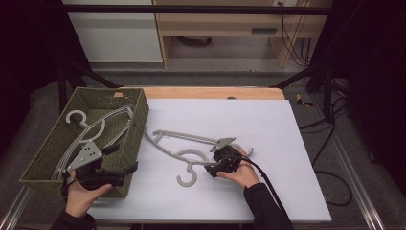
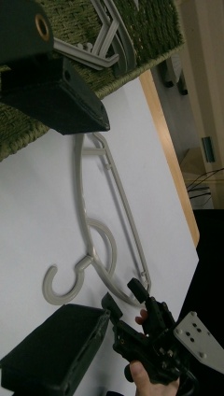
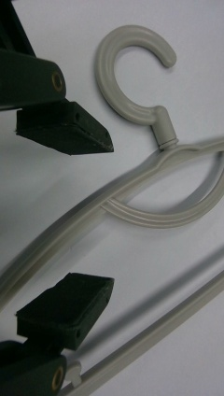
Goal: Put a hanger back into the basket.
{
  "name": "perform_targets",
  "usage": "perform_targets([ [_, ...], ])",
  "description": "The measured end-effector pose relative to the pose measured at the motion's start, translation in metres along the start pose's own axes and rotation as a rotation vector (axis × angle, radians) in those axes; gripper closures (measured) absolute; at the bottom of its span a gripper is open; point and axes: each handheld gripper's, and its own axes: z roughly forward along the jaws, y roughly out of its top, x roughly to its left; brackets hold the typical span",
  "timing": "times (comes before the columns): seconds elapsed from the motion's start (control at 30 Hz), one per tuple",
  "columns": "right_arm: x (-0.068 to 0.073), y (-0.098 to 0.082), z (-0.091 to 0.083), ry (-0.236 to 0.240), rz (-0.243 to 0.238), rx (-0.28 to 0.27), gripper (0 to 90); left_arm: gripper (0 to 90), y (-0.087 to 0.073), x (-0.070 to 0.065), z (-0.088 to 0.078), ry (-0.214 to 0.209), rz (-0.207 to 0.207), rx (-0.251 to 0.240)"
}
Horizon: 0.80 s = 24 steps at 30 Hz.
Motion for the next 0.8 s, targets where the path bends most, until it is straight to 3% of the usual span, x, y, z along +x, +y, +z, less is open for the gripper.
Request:
perform_targets([
  [0.13, -0.0025, 0.0004, 0.0073, 0.004, -0.019, 0.016, 39.1, 8.7, 0.0004, -0.0015, 0.0003, -0.003, 0.004, 0.001],
  [0.23, -0.0032, 0.0010, 0.0082, 0.027, 0.004, 0.016, 48.1, 8.7, 0.0004, -0.0018, 0.0006, -0.003, 0.006, 0.001],
  [0.37, -0.0068, -0.0003, 0.0106, 0.038, 0.002, 0.047, 58.4, 8.9, 0.0006, -0.0021, 0.0003, -0.004, 0.008, 0.000],
  [0.5, -0.0077, -0.0010, 0.0113, 0.041, 0.013, 0.058, 61.2, 8.9, 0.0005, -0.0024, 0.0007, -0.004, 0.010, 0.002],
  [0.8, -0.0030, -0.0041, 0.0048, 0.070, -0.046, 0.094, 70.4, 9.1, 0.0001, -0.0029, 0.0014, -0.003, 0.011, 0.007],
])
